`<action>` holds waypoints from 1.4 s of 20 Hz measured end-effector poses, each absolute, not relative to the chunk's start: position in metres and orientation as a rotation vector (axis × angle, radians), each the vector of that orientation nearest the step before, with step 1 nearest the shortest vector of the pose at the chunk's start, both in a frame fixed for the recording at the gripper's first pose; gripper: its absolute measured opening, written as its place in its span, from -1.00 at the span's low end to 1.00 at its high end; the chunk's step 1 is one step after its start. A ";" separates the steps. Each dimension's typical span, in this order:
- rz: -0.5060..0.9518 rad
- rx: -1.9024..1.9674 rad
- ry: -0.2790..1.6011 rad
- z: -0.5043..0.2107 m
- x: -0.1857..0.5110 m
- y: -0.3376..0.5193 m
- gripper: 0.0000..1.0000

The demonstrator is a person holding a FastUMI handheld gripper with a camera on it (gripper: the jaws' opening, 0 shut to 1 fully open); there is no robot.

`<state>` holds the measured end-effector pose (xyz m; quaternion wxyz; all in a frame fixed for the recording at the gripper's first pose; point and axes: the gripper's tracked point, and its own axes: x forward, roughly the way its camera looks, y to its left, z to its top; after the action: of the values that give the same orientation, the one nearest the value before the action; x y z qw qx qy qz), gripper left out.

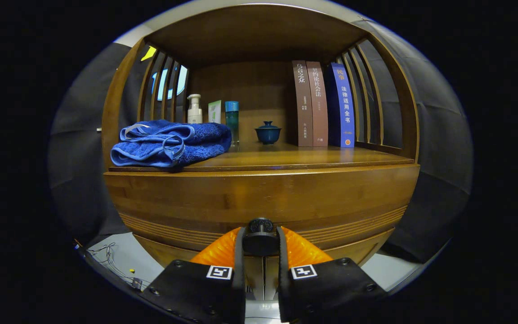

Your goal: Pull open the drawer, take out the items inside it, and place them on the countertop above the cabinet.

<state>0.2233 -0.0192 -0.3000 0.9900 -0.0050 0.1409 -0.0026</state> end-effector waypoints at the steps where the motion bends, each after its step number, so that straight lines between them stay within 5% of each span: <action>1: -0.004 -0.011 0.285 -0.300 0.219 -0.019 -0.34; 19: 0.026 -0.012 0.313 -0.297 0.070 -0.023 -0.35; 28: 0.035 -0.011 0.310 -0.295 0.055 -0.019 -0.35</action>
<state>0.0548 -0.0188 -0.2954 0.9879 -0.0054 0.1543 0.0174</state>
